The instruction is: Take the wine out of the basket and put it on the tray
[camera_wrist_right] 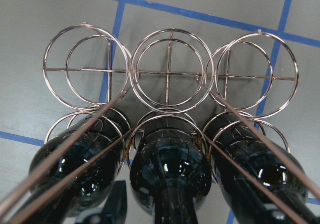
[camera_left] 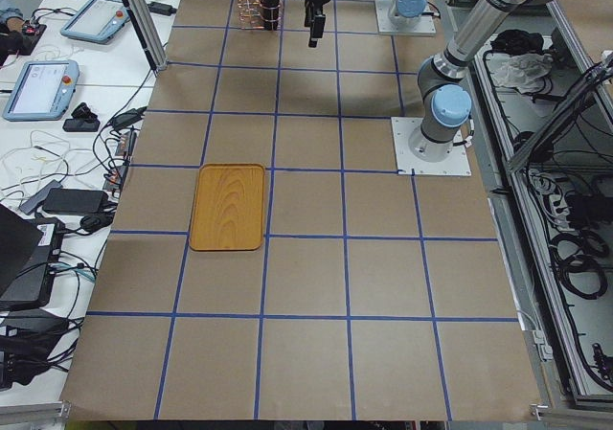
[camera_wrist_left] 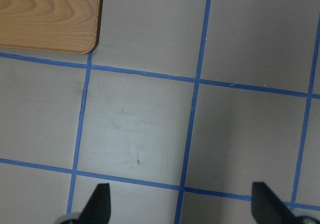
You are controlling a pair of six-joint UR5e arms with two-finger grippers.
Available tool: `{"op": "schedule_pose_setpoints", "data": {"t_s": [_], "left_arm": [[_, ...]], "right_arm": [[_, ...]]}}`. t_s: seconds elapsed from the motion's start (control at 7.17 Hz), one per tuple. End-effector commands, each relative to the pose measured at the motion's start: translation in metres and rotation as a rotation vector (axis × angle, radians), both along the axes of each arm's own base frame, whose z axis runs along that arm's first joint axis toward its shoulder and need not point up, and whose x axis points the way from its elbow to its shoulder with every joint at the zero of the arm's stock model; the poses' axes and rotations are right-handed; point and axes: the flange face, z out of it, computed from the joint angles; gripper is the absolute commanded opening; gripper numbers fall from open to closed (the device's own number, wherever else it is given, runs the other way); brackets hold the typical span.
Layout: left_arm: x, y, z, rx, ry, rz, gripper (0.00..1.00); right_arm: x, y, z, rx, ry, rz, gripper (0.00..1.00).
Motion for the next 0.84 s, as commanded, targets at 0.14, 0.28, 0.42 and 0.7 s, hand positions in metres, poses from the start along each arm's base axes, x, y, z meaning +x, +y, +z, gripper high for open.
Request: {"op": "schedule_pose_setpoints", "data": {"t_s": [0.14,0.28,0.42,0.7], "left_arm": [[0.0000,-0.0001,0.0002,-0.002,0.000,0.000,1.00],[0.0001,-0.0004,-0.0008,0.002,-0.001,0.000,1.00],[0.0001,0.0014,0.0055,-0.012,-0.001,0.003,1.00],[-0.0001,0.0014,0.0042,-0.010,0.000,0.001,1.00]], "right_arm": [[0.0006,0.0038,-0.0040,0.040,-0.007,-0.005,0.42],[0.0007,0.0049,-0.0043,0.045,-0.006,-0.005,0.41],[0.0010,0.0073,-0.0063,0.070,-0.010,-0.005,0.41],[0.0009,0.0077,-0.0054,0.069,-0.008,-0.005,0.42]]}}
